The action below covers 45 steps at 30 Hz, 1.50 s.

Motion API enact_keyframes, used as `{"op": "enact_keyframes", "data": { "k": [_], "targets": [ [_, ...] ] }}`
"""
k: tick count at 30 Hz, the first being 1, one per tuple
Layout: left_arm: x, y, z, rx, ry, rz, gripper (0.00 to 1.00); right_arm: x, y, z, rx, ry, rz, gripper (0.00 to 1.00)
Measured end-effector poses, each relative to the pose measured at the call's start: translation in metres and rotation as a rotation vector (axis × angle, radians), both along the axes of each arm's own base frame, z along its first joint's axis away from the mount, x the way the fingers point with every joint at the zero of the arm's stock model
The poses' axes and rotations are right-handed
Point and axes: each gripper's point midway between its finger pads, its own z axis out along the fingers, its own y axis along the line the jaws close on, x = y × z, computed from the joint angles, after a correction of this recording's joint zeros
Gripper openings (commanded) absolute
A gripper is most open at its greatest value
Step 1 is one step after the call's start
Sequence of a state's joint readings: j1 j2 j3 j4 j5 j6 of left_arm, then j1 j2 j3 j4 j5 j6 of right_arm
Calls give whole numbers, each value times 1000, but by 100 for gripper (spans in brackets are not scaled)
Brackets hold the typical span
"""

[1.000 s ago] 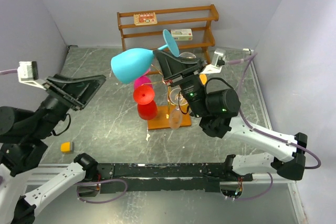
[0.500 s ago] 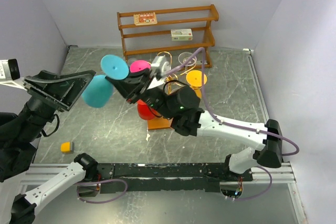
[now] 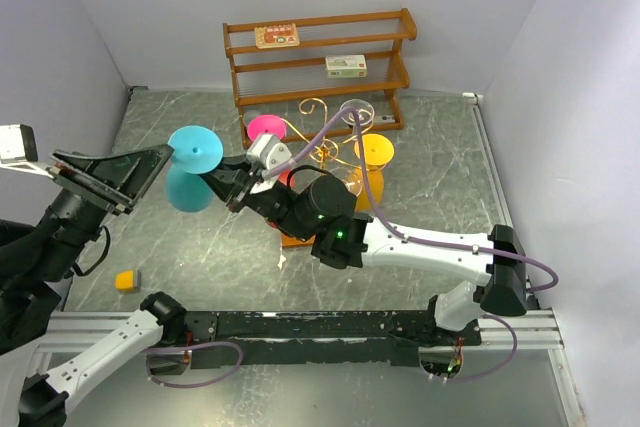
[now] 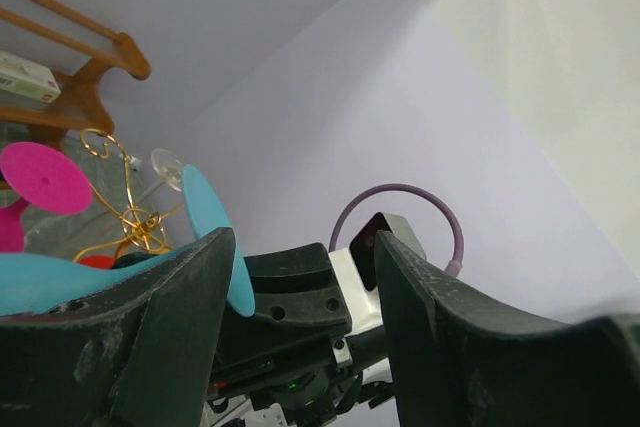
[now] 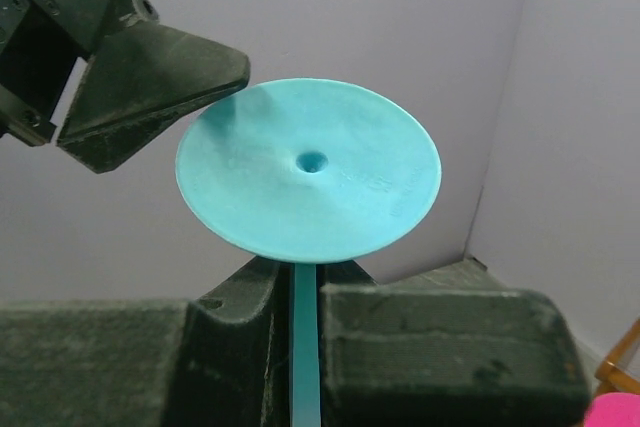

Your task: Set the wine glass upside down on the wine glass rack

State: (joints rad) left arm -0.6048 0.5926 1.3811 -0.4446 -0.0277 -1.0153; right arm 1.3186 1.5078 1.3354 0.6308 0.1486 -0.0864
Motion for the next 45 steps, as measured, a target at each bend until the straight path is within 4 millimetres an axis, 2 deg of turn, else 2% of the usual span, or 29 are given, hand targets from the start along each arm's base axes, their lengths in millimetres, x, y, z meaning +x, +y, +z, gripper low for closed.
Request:
{"op": "enact_keyframes", "data": {
  "k": [5, 11, 19, 22, 25, 31, 35, 39, 45],
  "targets": [
    [1, 8, -4, -6, 20, 36, 69, 7, -4, 2, 6, -5, -49, 0],
    [8, 14, -18, 11, 79, 83, 68, 8, -10, 14, 60, -13, -72, 0],
    [14, 10, -25, 28, 109, 84, 65, 3, -9, 14, 48, -42, -71, 0],
    [19, 5, -27, 39, 121, 78, 57, 0, -7, 12, 30, -53, -62, 0],
    [23, 1, -30, 50, 134, 73, 45, -3, -4, 8, 8, -66, -52, 0],
    [24, -1, -30, 52, 134, 69, 10, -5, -1, 4, -18, -84, -44, 0],
    [23, -1, -33, 57, 145, 63, 7, -2, -2, 2, -30, -92, -56, 0],
    [23, -1, -34, 60, 148, 64, 7, -2, -2, 1, -31, -84, -53, 30],
    [22, 3, -26, 58, 123, 82, 7, -11, -8, 12, 2, -49, -10, 48]
  ]
}}
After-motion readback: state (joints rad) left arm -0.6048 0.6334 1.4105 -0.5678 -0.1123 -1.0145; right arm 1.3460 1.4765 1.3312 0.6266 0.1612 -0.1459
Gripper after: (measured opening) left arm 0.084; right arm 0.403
